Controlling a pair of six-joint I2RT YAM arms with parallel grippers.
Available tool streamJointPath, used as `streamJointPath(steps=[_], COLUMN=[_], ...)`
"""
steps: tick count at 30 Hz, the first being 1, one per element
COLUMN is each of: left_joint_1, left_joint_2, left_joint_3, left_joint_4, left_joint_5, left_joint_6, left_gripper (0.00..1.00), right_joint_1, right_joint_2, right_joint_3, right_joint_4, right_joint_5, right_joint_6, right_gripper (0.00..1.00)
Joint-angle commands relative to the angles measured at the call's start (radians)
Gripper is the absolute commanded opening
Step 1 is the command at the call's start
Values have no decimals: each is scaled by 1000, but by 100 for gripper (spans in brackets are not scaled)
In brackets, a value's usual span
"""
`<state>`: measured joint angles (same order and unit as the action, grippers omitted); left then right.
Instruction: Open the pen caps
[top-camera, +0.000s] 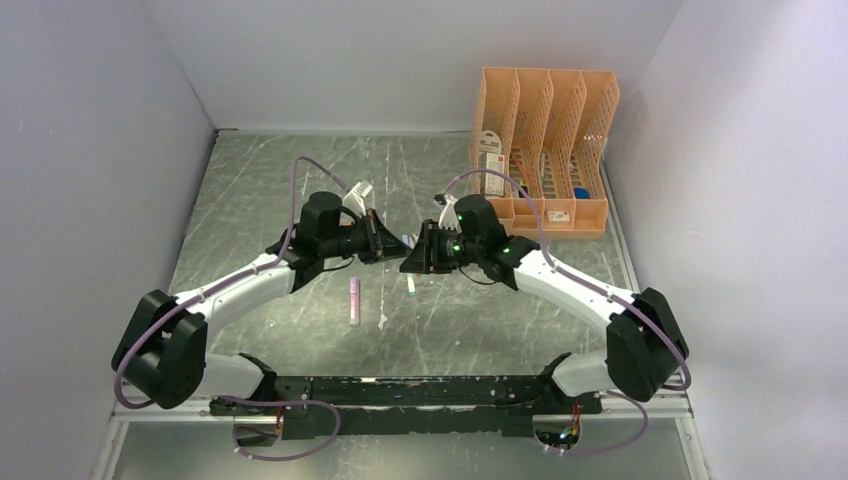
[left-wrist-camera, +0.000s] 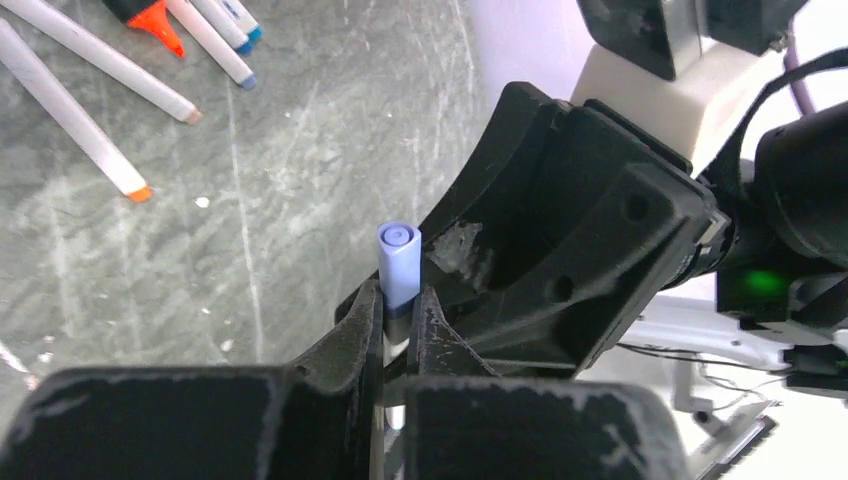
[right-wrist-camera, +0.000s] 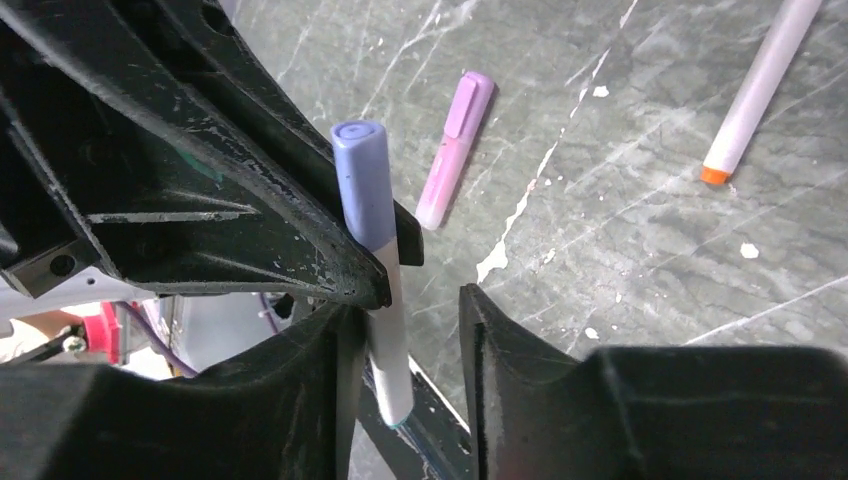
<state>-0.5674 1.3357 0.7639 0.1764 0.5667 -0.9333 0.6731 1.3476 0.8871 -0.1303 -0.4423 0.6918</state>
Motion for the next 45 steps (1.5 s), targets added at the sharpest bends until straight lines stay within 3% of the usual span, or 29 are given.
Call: streamJointPath(steps=[1,3,4,7,14,18,22,23,27,34,37,41,45], left_joint_1=[-5,-5,-4,-5,-5,-5,-5,-5,25,251,278,276,263], left_joint_2=[2,4,7,24,65,71,86,90,112,266,320,345,286], left_joint_3=[-18,-18,-16,-2,38,43,49,55,112,341,420,462,390], left_joint_4=[94,124,137,172,169,154,158,148,96,-8,-70,-215,-347], left_joint_5=[-14,-18,-22,-23,-24,-38,-27,-33,-78,-69,-71,-47,-91], left_joint_6=[-42,-58,-63,-79,-71,-60,-49,-44,0,121,171,246,320], left_gripper=[7,7,10,34,44,36,9,7,7,7,7,7,7], right_joint_1=[-3,3,5,8,7,6,5,5,6,19,19,-32,-61], right_joint_2=[42,40,39,21,3,-4,-12,-15,-37,-124,-140,-29,185], right_joint_3=[14,-1,-8,-26,-33,-43,-46,-48,-90,-233,-238,-110,124], right_joint_4=[21,37,41,42,17,23,15,13,28,55,29,-123,-308], right_joint_5=[-19,-28,-32,-36,-33,-35,-31,-30,-35,-39,-21,76,297], right_joint_6=[-7,-1,1,0,-13,-7,-8,-7,15,77,69,-52,-238], right_gripper=[26,6,0,0,0,0,0,0,0,0,0,0,0])
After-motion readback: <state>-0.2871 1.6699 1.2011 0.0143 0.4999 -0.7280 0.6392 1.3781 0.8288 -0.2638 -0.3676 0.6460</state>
